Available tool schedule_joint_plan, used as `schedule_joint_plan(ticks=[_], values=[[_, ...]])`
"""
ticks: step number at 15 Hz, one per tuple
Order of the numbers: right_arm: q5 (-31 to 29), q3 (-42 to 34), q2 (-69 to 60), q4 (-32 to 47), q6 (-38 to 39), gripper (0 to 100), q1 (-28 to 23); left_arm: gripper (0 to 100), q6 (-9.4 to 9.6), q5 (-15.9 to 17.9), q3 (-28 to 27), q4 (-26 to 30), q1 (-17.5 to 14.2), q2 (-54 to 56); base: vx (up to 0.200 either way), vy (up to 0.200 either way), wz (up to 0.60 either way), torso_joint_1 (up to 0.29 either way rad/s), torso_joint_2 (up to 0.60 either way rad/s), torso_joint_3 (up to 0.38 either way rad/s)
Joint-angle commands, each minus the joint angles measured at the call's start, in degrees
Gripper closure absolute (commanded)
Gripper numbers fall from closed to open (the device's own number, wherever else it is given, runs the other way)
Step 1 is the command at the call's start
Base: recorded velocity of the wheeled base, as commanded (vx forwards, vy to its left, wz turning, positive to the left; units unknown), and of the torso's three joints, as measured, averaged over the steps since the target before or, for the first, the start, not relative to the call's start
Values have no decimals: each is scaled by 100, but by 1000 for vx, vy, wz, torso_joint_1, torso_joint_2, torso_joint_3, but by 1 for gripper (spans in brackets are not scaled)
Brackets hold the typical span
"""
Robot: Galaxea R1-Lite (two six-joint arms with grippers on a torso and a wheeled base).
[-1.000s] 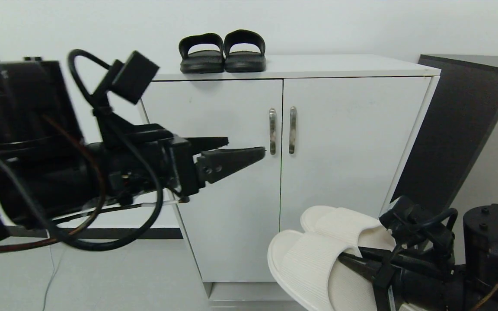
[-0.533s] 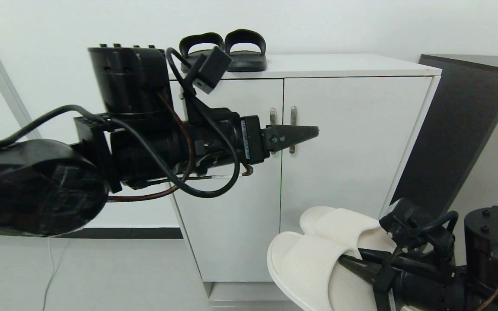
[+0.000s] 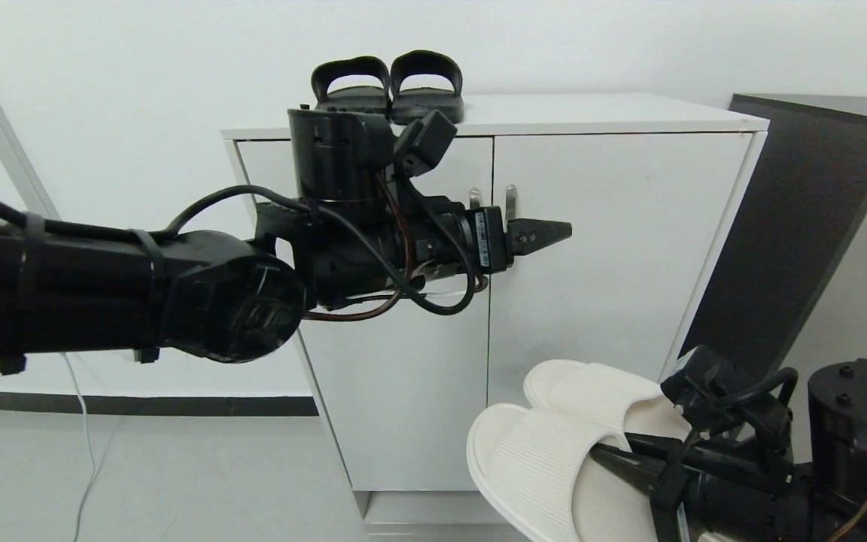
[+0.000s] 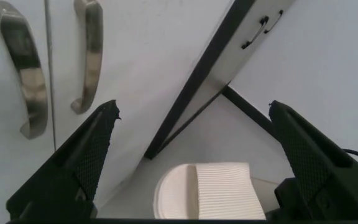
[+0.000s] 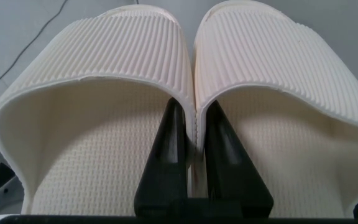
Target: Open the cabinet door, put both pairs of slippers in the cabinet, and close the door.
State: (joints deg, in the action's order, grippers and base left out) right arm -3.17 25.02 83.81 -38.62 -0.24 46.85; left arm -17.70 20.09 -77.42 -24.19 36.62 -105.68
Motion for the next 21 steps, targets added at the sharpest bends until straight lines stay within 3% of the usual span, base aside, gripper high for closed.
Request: schedule_joint_plan(ticks=[1, 5, 13, 16, 17, 21], values=[[1, 3, 30, 4, -2, 100, 0, 0, -23, -31, -273, 213, -6, -76, 0, 0, 0, 0, 0, 0], [1, -23, 13, 4, -2, 100, 0, 0, -5, -524, -686, 318, -15, -418, 0, 0, 0, 0, 0, 0], [1, -32, 4, 4, -20, 100, 0, 0, -5, -620, -1477, 529, -32, -1095, 0, 0, 0, 0, 0, 0], [1, -67, 4, 12, -28, 100, 9, 0, -5, -620, -1548, 538, -32, -1192, 0, 0, 0, 0, 0, 0], [9, -76, 13, 12, -28, 100, 17, 100, -14, -620, -1530, 538, -23, -1192, 0, 0, 0, 0, 0, 0], [44, -137, -14, 21, -28, 100, 35, 100, -40, -620, -1319, 529, -32, -1051, 0, 0, 0, 0, 0, 0]])
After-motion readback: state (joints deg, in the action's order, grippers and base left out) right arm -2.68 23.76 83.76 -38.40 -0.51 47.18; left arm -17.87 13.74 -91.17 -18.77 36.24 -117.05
